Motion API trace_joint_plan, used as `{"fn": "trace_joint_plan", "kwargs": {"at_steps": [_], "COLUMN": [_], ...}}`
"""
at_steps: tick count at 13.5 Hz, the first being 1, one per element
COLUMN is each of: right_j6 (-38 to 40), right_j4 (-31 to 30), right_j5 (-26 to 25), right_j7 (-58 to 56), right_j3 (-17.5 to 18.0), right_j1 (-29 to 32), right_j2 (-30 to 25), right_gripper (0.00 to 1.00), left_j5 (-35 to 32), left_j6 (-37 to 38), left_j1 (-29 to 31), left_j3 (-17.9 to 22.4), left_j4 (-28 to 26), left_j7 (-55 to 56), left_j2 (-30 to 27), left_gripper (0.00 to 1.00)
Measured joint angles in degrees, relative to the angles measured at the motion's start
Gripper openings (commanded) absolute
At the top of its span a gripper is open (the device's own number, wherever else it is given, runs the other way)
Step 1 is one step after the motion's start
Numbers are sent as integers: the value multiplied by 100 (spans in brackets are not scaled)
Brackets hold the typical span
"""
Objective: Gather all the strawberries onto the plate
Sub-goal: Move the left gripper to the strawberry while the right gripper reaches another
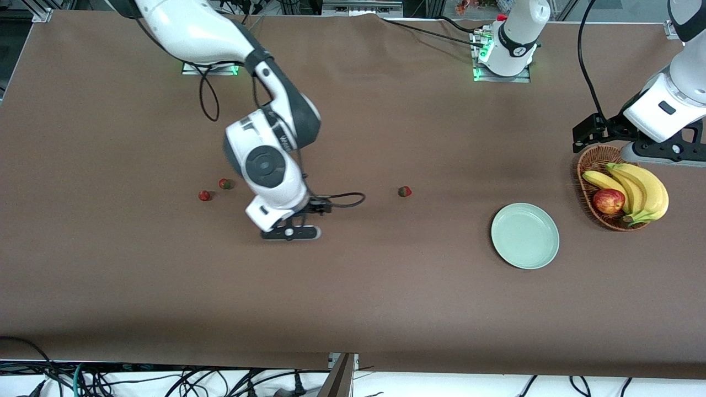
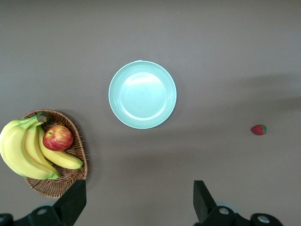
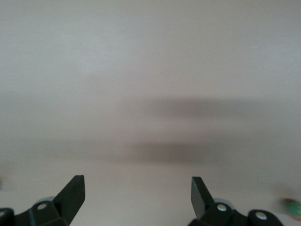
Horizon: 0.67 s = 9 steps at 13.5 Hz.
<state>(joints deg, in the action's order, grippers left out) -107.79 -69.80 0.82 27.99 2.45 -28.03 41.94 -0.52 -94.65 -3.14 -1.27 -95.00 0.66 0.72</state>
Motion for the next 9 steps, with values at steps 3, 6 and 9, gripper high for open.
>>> {"fn": "trace_joint_plan", "kwargs": {"at_steps": [3, 6, 9], "right_j6": [887, 1253, 1091], "right_j4": [-4, -155, -700], "right_j5": [-13, -15, -15], "right_j7": [-685, -1217, -1298], "right_j3": [-27, -166, -447], "right_j1": [633, 1069, 1109], "right_j2": [-157, -261, -410], "right_gripper": [100, 100, 100], "left_j5": [421, 463, 463], "left_j6": [309, 450, -166], "left_j1": [-5, -25, -96], "left_j3": [-175, -805, -1303], "left_j4": [-14, -73, -107], "left_j7": [131, 205, 268], "left_j2": [108, 556, 1310], "left_gripper": [100, 100, 100]}}
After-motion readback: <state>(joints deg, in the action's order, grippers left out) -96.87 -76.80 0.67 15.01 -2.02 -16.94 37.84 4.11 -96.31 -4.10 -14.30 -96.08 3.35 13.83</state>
